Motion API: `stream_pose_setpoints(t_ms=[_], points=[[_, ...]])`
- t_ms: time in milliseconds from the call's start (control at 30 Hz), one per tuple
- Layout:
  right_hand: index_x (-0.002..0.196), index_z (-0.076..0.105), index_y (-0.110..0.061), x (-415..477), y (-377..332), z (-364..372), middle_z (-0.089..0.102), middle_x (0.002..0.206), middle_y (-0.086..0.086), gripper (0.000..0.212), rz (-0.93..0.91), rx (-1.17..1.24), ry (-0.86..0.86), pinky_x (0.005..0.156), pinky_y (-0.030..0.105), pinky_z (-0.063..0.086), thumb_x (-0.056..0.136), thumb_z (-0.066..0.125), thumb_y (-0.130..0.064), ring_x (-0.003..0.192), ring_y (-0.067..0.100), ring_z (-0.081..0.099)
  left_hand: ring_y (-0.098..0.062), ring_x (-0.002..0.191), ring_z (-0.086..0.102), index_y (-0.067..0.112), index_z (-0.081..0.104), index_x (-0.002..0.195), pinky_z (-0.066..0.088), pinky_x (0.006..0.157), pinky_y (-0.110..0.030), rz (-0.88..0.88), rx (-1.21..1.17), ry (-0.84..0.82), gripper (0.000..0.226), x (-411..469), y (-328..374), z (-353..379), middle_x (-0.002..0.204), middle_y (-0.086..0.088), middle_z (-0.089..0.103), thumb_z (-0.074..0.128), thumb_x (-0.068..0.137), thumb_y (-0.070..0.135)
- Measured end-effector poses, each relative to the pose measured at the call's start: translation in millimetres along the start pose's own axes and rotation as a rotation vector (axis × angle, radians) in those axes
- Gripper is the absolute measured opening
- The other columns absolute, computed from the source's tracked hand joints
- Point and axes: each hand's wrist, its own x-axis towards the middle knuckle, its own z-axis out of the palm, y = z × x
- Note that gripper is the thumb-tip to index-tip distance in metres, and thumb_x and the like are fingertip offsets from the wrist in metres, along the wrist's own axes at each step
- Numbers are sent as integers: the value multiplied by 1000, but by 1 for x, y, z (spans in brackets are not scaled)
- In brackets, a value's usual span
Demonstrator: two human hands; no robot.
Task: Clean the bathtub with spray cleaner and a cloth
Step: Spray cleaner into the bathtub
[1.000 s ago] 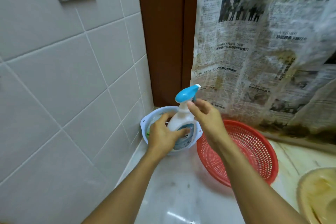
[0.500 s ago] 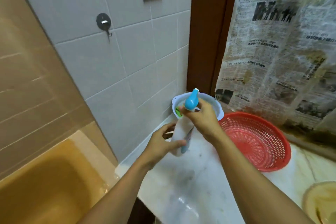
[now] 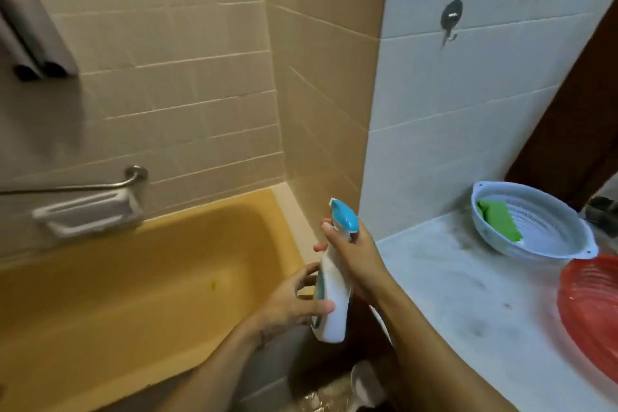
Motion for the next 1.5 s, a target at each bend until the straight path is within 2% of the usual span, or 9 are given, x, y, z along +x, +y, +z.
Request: stream_pose_setpoints(t_ms=[133,200,367,500,733,967,1100,1267,1500], points=[[107,60,-21,1,19,115,70,101,20,12,76,-75,-164,78,36,61,100,63,-31,74,14,71,-23,116,68,35,44,147,61,83,-40,-10,-3,200,108,-67,-28,-70,137,1,60,101,56,41],[108,59,-14,-3,34,171,66,90,14,15,132,-93,-228,82,45,59,101,62,-27,73,17,69,-23,117,67,33,43,149,62,86,-42,-49,-33,282,111,-102,-47,-104,136,1,60,101,54,44],[106,60,-15,-10,100,280,65,73,0,10,272,-109,-317,66,34,51,98,64,-14,62,21,67,-23,119,66,32,56,141,59,95,-52,-172,-136,457,101,-163,-111,-173,130,-3,67,100,52,48],[90,57,-12,-13,156,325,63,73,6,7,401,-172,-298,62,35,49,97,59,-12,54,22,65,-20,106,73,27,61,137,59,74,-34,-259,-221,481,78,-184,-146,-195,118,-1,76,92,66,29],[101,54,-9,23,195,342,66,76,9,10,494,-177,-271,59,37,54,96,61,-14,58,26,69,-22,113,70,36,62,133,56,97,-46,-333,-211,482,66,-165,-152,-217,121,4,74,85,71,34],[87,59,-8,78,195,332,71,69,12,13,547,-247,-324,62,33,52,96,60,-18,51,20,64,-21,118,64,36,53,144,58,99,-46,-321,-174,557,85,-115,-135,-220,129,3,66,87,66,43],[111,58,-14,107,195,328,70,94,9,23,471,-184,-438,72,38,56,96,68,-29,81,23,71,-20,120,62,36,48,148,58,97,-40,-304,-196,620,92,-93,-130,-222,133,5,63,87,65,47],[89,61,-8,128,204,324,70,64,8,12,518,-284,-209,69,45,60,93,62,-19,63,28,72,-21,117,65,37,55,143,58,99,-44,-328,-202,589,83,-65,-126,-226,130,5,67,85,67,46],[94,60,-12,160,202,298,69,83,6,12,517,-157,-242,72,38,53,96,68,-21,76,23,70,-19,118,60,38,51,138,58,94,-36,-332,-170,494,61,-32,-113,-233,132,5,61,79,85,31]])
